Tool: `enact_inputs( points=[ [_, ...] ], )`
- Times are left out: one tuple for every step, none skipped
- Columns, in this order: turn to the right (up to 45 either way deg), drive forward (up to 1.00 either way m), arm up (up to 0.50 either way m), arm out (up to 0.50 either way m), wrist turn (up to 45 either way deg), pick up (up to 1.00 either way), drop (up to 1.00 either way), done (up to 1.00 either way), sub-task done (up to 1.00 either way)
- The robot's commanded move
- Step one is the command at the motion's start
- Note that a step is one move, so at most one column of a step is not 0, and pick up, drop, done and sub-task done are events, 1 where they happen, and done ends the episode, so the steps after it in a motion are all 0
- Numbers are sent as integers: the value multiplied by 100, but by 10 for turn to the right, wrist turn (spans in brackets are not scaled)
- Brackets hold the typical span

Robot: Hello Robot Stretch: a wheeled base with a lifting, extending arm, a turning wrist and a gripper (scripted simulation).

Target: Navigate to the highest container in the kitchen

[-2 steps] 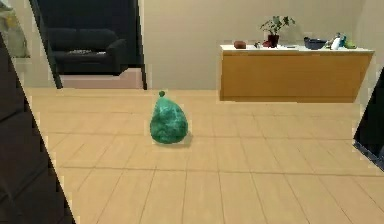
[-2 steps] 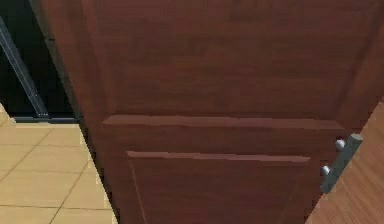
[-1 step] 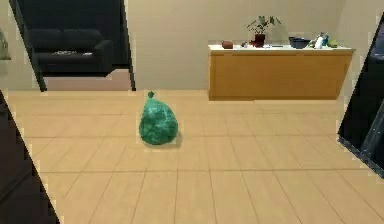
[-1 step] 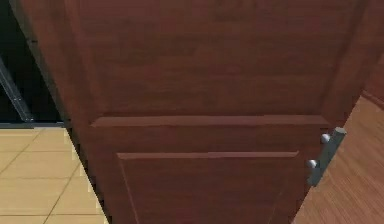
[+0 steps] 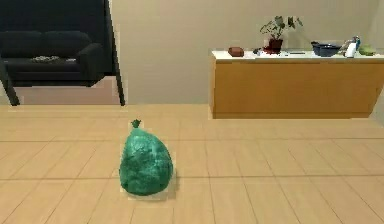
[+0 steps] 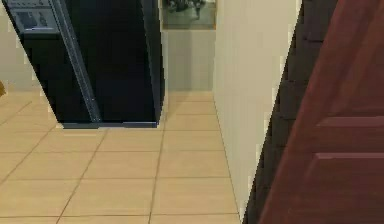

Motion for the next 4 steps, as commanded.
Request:
enact_inputs(
  points=[
    [-450,0,0,0,0,0,0,0,0],
    [-420,0,0,0,0,0,0,0,0],
    [0,100,0,0,0,0,0,0,0],
    [0,100,0,0,0,0,0,0,0]
  ],
)
